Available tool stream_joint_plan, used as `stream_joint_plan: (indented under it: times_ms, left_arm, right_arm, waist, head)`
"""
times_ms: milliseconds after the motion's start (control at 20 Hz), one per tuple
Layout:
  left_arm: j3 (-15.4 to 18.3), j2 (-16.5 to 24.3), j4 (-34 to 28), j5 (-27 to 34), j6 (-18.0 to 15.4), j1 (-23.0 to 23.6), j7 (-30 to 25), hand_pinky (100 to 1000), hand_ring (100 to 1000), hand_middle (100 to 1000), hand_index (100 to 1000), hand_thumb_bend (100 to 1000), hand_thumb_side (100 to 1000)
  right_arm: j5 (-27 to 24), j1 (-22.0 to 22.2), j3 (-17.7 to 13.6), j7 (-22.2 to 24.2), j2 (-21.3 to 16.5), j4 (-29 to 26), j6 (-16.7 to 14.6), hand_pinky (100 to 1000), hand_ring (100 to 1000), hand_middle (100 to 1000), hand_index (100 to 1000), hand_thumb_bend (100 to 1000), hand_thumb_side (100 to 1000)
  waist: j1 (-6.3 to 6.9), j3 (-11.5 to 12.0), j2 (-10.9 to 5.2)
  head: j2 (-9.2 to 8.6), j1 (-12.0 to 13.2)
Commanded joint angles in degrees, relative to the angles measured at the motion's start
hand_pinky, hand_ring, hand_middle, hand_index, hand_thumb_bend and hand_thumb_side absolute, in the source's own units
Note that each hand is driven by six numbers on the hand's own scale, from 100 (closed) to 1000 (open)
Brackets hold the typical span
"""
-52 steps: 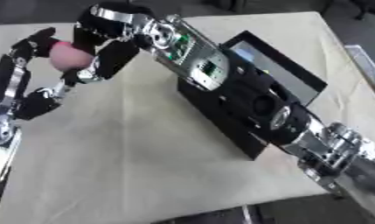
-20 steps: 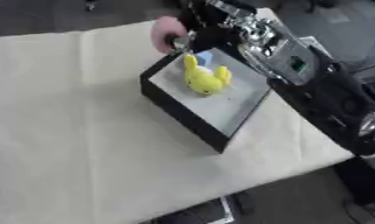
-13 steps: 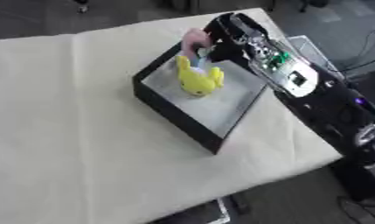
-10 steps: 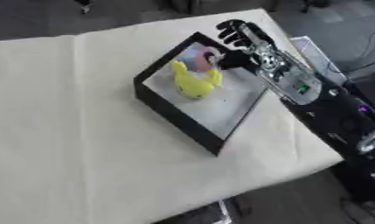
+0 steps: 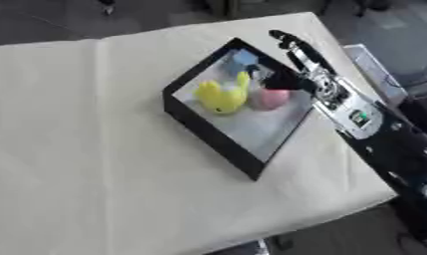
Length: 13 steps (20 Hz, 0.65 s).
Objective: Pick up the objects with one hand, pass them to the other hand, and then place them into the box on the other side of the table.
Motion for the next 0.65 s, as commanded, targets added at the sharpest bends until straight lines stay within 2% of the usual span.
stream_joint_plan:
  times_ms: [50,250,300,350,450,500,550,650]
  left_arm:
    - [1.5,0.6,-1.5,0.6,0.2,-0.4,1.1,675,638,642,845,374,635]
    - [2.9,-0.6,-2.6,1.4,0.7,-0.9,2.7,671,642,662,866,365,650]
    - [3.2,-0.8,-2.8,1.6,0.9,-1.0,3.0,671,646,673,876,364,653]
    - [3.6,-1.3,-2.9,1.8,1.1,-1.2,3.4,670,646,672,881,357,672]
    - [4.3,-2.2,-3.2,2.7,1.3,-1.5,4.1,671,652,682,899,293,769]
    - [4.5,-2.6,-3.3,3.2,1.3,-1.6,4.4,673,654,685,904,264,837]
    - [4.7,-3.2,-3.2,3.9,1.4,-1.8,4.7,676,657,688,909,259,868]
    - [5.0,-4.1,-3.3,4.9,1.6,-2.1,5.0,676,659,691,913,281,861]
  right_arm:
    - [-6.5,-0.5,-2.2,-5.0,0.5,-5.9,-2.3,1000,994,1000,1000,100,249]
    - [-14.4,-1.2,-2.9,-11.6,3.5,-14.2,-7.7,979,951,967,1000,100,128]
    - [-15.6,-1.5,-2.8,-12.1,4.1,-14.7,-9.2,978,947,963,1000,176,100]
    - [-16.6,-1.8,-2.7,-12.3,4.9,-15.0,-10.9,978,946,962,1000,100,100]
    - [-17.8,-2.2,-2.4,-12.2,6.4,-15.2,-13.7,980,950,966,1000,100,100]
    - [-17.8,-2.3,-2.3,-12.0,7.2,-15.2,-14.7,980,952,968,1000,100,145]
    - [-17.5,-2.3,-2.3,-12.0,8.0,-15.2,-15.7,981,956,972,1000,100,191]
    - [-16.5,-2.2,-2.1,-12.0,9.4,-15.3,-17.3,985,969,985,1000,100,198]
  waist:
    - [0.04,0.1,-0.72]
    - [0.04,0.5,-0.63]
    - [0.04,0.6,-0.62]
    - [0.04,0.7,-0.62]
    - [0.04,1.0,-0.61]
    - [0.04,1.1,-0.62]
    - [0.04,1.3,-0.63]
    - [0.03,1.5,-0.63]
  head:
    - [-0.79,1.8]
    - [-0.81,4.9]
    - [-0.84,5.5]
    - [-0.88,6.3]
    - [-0.99,7.8]
    - [-1.02,8.5]
    - [-1.06,9.2]
    - [-1.16,10.1]
